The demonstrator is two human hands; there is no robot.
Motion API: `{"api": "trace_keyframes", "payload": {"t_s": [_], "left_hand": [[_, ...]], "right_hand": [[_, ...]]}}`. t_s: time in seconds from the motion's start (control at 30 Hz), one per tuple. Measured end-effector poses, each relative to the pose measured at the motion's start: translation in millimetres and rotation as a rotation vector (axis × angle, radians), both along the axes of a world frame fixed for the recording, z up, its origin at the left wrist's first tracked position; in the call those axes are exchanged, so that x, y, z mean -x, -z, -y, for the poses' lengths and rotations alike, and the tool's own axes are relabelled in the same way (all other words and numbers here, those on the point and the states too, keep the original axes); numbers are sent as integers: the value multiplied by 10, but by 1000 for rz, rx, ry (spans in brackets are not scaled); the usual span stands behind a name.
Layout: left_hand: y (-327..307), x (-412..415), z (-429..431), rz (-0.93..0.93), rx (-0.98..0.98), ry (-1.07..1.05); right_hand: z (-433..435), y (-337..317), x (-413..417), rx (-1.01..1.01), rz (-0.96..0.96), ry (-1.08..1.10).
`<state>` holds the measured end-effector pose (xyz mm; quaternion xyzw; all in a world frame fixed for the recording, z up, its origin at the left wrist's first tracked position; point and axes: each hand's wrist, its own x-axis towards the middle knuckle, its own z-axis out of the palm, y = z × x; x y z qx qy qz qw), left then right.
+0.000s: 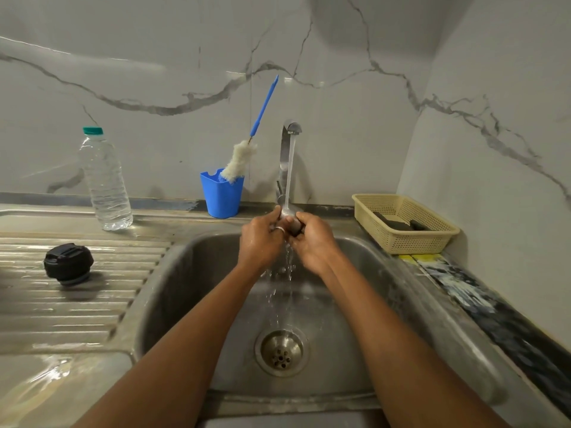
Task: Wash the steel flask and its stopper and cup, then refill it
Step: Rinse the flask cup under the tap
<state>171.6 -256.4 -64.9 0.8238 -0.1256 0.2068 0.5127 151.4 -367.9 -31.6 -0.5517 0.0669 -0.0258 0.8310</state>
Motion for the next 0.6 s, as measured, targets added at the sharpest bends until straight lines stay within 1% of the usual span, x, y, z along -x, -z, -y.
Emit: {"api": "trace_keyframes", "payload": {"t_s": [0.1,0.13,0.2,0.3,0.33,0.4,0.47,0.57,0.6], "left_hand": [[-17,-35,-12,-67,135,-68],[-31,-29,-11,-106,160,-90],[-43,-10,0,-155,139,-80],[-11,-34,22,-129,6,104],[-4,-56,18,-158,-43,173],[16,-119,2,-206,-43,246],[13,-157,-14,-252,36,248],[-88,-156,-14,-477,282,226],[-90,-165,-33,-536,317,236]], "right_hand": [[-55,36,22,226,90,-51],[-72,52,24,268,98,-43],[-85,73,12,313,101,-1],[-60,65,34,354,63,46],[-49,64,44,365,50,56],[-31,72,39,368,26,58],[-54,64,45,367,35,27],[-127,83,37,518,110,-19],[-143,97,27,566,129,-15]]}}
